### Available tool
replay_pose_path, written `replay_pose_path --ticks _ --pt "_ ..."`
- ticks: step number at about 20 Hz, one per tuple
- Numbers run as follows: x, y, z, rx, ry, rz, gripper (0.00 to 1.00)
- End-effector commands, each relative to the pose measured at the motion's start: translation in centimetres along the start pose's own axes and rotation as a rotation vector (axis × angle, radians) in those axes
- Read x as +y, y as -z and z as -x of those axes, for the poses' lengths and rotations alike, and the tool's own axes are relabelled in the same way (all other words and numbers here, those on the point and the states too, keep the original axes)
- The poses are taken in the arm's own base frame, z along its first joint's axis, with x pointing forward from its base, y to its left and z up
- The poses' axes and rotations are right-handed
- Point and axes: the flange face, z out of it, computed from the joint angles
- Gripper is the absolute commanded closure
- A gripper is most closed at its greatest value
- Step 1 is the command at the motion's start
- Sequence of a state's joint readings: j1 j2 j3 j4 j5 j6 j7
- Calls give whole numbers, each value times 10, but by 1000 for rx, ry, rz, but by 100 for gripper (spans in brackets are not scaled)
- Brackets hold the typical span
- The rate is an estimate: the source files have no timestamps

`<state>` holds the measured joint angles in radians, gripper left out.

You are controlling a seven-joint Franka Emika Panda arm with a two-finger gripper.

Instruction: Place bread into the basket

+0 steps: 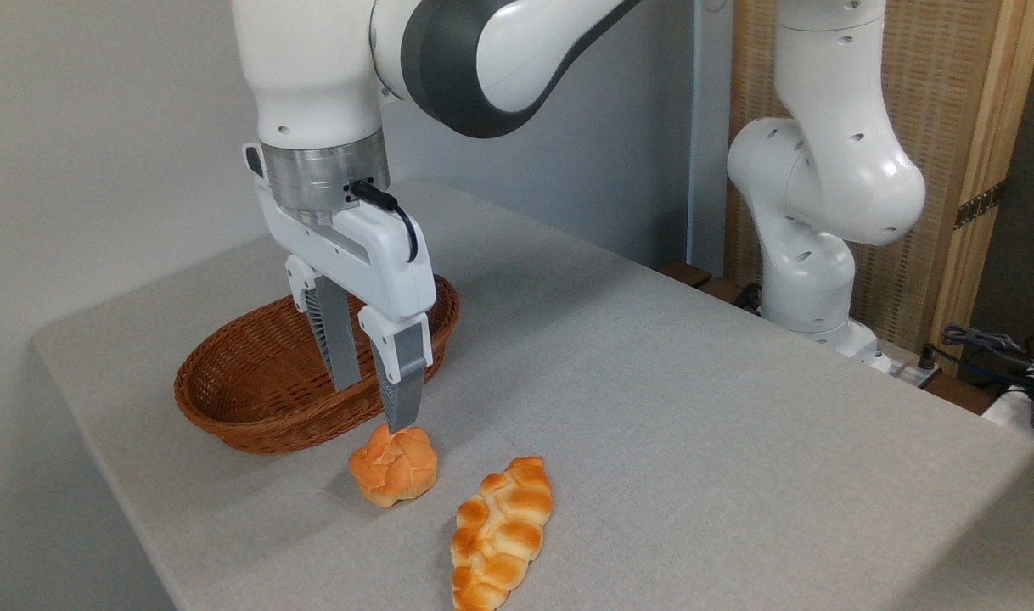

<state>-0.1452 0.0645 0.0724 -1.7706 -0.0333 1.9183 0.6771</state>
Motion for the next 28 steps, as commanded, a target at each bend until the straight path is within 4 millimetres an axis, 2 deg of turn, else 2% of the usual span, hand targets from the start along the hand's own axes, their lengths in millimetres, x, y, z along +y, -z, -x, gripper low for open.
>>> replay_pose_path --ticks 1,28 --pt "0 7 5 1 18 0 0" --pt "-8 12 8 16 34 -3 0"
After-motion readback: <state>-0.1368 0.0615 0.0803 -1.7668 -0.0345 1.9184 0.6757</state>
